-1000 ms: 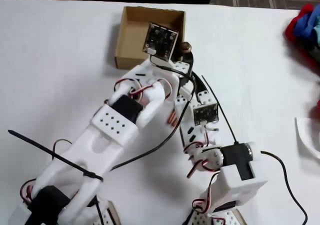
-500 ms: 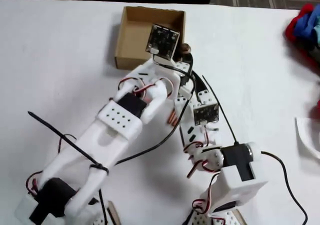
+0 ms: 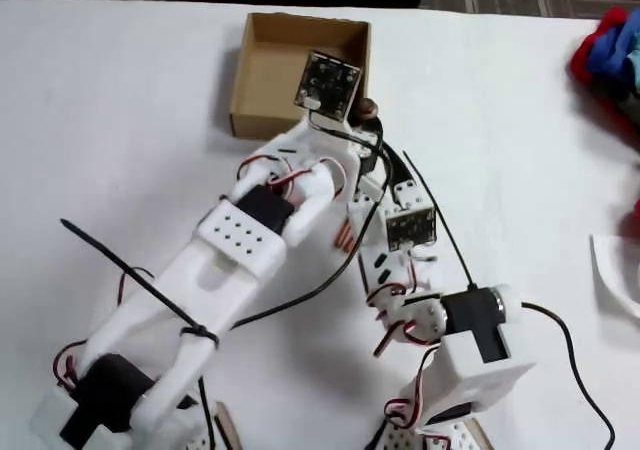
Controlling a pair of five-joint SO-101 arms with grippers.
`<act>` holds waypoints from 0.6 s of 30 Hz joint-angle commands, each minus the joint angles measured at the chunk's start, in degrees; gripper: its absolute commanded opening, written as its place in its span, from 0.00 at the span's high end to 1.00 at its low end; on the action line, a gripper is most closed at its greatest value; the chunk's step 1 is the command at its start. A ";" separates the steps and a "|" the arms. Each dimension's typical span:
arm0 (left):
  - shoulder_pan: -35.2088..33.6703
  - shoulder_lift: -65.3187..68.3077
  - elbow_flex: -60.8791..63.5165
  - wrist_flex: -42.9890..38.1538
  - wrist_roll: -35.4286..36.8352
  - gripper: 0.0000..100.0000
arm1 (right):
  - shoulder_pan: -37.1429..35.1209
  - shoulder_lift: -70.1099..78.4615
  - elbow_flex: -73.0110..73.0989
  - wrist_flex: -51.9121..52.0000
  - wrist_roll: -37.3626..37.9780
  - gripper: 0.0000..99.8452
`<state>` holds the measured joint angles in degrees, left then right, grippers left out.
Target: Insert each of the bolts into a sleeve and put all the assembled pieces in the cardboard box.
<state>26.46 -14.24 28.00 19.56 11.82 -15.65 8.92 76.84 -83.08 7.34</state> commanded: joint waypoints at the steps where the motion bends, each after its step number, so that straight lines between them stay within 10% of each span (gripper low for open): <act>1: -1.14 -0.26 -0.31 0.18 -0.18 0.97 | 0.75 -0.31 -1.85 -0.57 0.18 0.98; 18: -1.23 1.23 -0.84 3.43 0.18 0.69 | 0.75 -0.31 -1.67 -0.57 0.26 0.98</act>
<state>25.93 -12.48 28.00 22.11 11.65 -15.56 9.01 76.84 -83.08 7.43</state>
